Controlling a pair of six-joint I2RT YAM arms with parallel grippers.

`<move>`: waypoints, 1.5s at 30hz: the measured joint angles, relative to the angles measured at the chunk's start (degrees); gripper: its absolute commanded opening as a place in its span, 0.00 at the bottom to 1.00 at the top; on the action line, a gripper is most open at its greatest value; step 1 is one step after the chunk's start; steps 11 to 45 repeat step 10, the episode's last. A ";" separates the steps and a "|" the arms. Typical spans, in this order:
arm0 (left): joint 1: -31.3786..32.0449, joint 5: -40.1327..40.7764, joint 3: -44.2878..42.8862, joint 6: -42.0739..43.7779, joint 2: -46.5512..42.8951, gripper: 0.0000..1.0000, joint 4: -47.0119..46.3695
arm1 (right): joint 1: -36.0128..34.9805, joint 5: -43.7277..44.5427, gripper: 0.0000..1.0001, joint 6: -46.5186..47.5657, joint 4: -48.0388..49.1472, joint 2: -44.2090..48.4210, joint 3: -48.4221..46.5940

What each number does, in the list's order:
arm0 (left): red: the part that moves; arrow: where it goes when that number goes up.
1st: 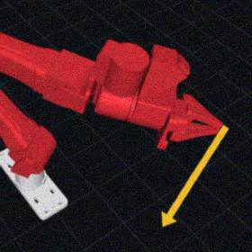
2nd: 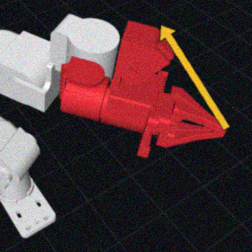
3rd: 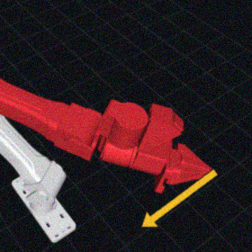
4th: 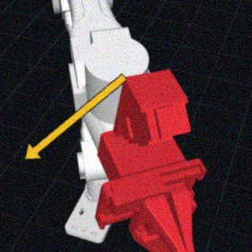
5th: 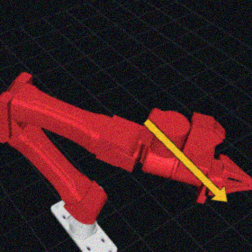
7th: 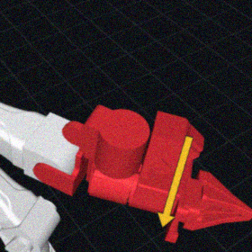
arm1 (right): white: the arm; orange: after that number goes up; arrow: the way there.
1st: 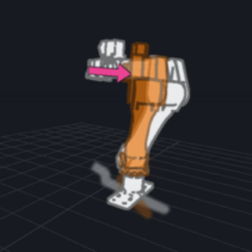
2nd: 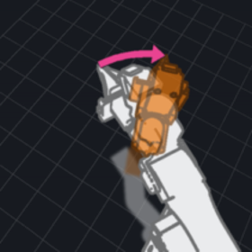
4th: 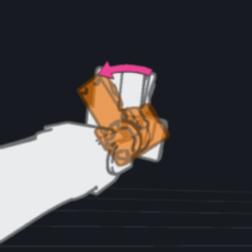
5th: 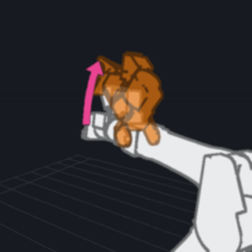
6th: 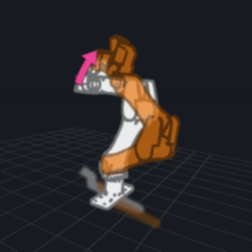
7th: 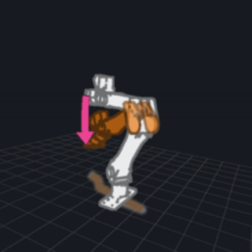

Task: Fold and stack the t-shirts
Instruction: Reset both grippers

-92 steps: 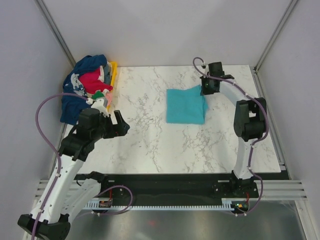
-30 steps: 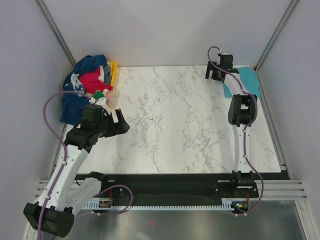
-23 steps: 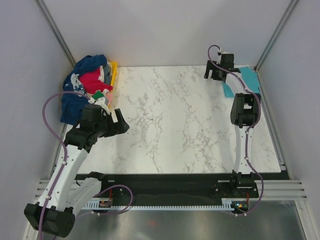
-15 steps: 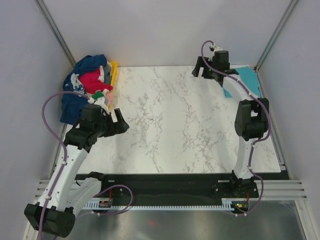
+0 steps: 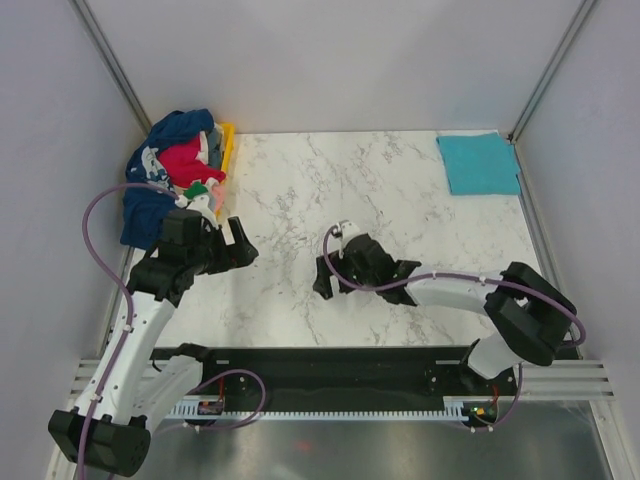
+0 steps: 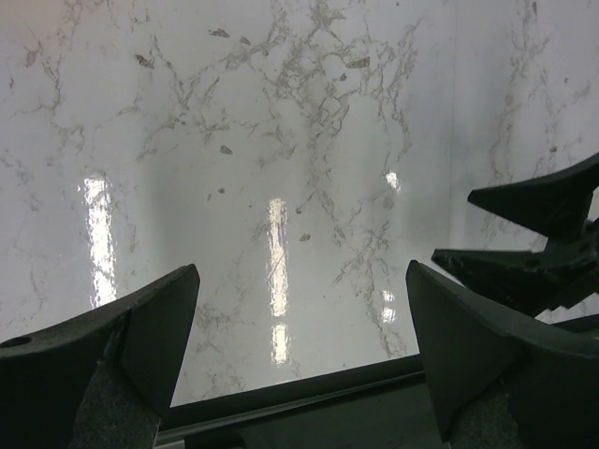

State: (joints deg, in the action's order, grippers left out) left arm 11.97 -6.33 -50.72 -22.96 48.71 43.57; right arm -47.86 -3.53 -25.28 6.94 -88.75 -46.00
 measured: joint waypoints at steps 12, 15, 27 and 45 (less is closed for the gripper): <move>0.00 0.04 0.11 0.00 0.11 0.99 0.00 | -12.79 11.93 0.98 -3.65 4.48 10.19 12.17; 0.00 0.04 0.11 0.00 0.11 0.99 0.00 | -12.79 11.93 0.98 -3.65 4.48 10.19 12.17; 0.00 0.04 0.11 0.00 0.11 0.99 0.00 | -12.79 11.93 0.98 -3.65 4.48 10.19 12.17; 0.00 0.04 0.11 0.00 0.11 0.99 0.00 | -12.79 11.93 0.98 -3.65 4.48 10.19 12.17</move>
